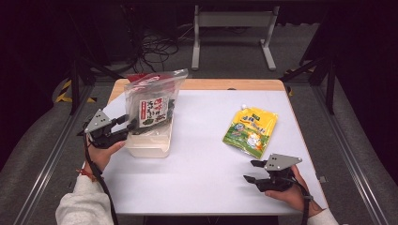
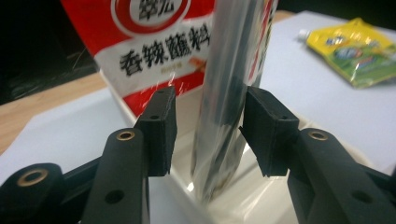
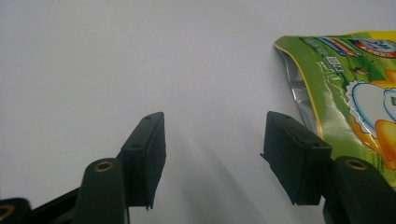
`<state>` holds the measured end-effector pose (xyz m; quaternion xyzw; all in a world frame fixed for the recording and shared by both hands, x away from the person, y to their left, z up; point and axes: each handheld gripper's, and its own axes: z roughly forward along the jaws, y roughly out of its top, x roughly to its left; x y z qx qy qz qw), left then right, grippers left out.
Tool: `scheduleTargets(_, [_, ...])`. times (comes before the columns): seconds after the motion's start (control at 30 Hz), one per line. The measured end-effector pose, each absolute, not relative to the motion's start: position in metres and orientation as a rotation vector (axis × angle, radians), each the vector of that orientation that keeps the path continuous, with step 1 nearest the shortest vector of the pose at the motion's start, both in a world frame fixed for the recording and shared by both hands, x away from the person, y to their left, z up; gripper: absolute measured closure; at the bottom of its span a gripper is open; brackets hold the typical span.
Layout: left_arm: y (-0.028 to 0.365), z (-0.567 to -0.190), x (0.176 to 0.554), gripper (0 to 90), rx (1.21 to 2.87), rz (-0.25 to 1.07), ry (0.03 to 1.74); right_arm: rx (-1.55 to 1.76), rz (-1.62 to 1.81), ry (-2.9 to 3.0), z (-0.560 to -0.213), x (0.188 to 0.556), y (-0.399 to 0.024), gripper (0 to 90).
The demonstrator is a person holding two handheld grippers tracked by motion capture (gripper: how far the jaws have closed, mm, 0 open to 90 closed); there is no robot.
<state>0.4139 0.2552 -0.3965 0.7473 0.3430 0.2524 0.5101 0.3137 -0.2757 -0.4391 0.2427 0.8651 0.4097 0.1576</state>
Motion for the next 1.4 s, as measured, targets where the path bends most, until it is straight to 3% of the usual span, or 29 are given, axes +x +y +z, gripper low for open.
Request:
scheduleTargets(0.03, [0.255, -0.397, 0.414, 56.2, 1.799, 0.608, 0.826, 0.700, 1.175, 2.469, -0.439, 0.314, -0.276, 39.1])
scheduleTargets(0.1, [0.253, -0.397, 0.416, 68.8, 1.807, 0.595, 0.793, 0.707, 1.183, 2.463, -0.439, 0.314, -0.276, 39.2])
scheduleTargets(0.13, [0.253, -0.397, 0.416, 70.7, 1.807, 0.595, 0.793, 0.709, 1.183, 2.464, -0.439, 0.314, -0.276, 39.2])
scheduleTargets(0.5, [0.258, -0.401, 0.413, 76.2, 1.843, 0.591, 0.770, 0.705, 1.183, 2.478, -0.440, 0.311, -0.277, 39.2])
scheduleTargets(1.17, [0.253, -0.401, 0.404, 71.5, 1.787, 0.626, 0.803, 0.747, 1.196, 2.405, -0.433, 0.318, -0.284, 39.4])
scheduleTargets(1.4, [0.255, -0.395, 0.397, 58.0, 1.757, 0.652, 0.813, 0.839, 1.202, 2.315, -0.428, 0.323, -0.300, 39.7])
